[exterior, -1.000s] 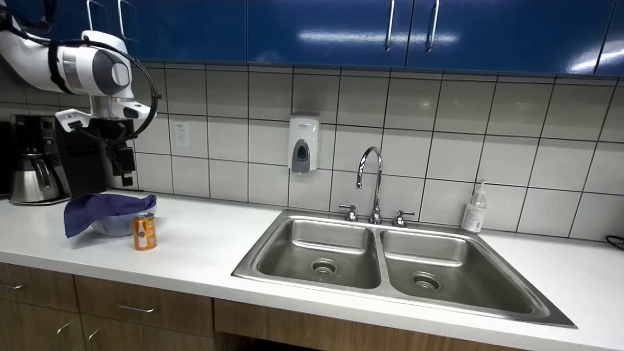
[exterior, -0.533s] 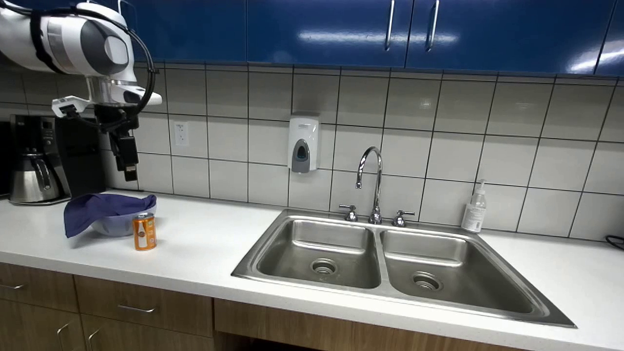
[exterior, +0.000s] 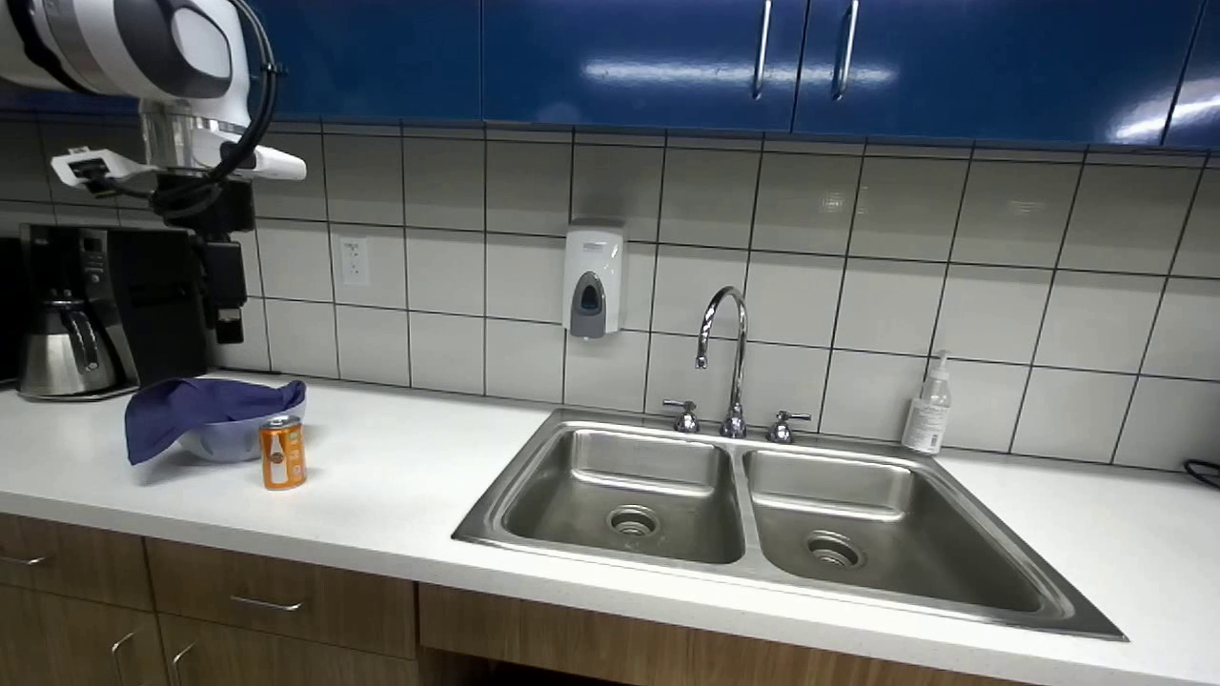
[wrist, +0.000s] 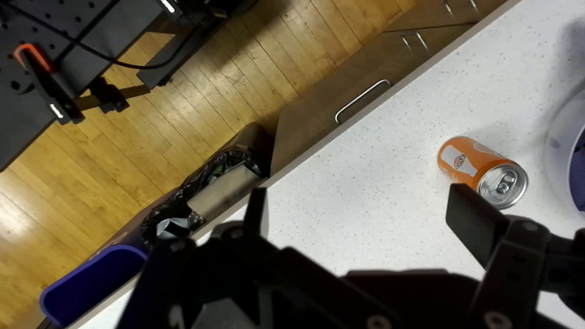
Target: Place the towel in the bowl
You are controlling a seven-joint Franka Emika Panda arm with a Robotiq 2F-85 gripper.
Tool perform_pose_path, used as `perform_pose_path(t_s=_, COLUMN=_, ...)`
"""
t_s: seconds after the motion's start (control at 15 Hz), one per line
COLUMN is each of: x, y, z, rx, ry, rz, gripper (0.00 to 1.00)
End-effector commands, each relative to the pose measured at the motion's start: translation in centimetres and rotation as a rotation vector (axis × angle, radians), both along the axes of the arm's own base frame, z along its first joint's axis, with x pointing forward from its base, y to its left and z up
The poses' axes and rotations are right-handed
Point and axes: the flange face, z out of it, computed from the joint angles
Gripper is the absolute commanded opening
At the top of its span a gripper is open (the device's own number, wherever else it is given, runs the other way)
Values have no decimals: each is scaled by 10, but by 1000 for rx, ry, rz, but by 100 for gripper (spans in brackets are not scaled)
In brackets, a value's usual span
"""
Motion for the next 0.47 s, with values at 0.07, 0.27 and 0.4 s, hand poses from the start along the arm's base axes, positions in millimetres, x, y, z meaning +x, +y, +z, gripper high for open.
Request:
perform_pose_path(t_s=0.07, x=-2, y=-1, z=2, rx=-2, ry=2, rz=-1, gripper=100)
perform_pose_path(t_s=0.27, x=-3, y=-1, z=0, rx=-3, ry=4, rz=-1, gripper=100)
perform_pose_path(t_s=0.4, x=-3, y=-1, z=0, rx=-3, ry=5, rz=-1, gripper=100)
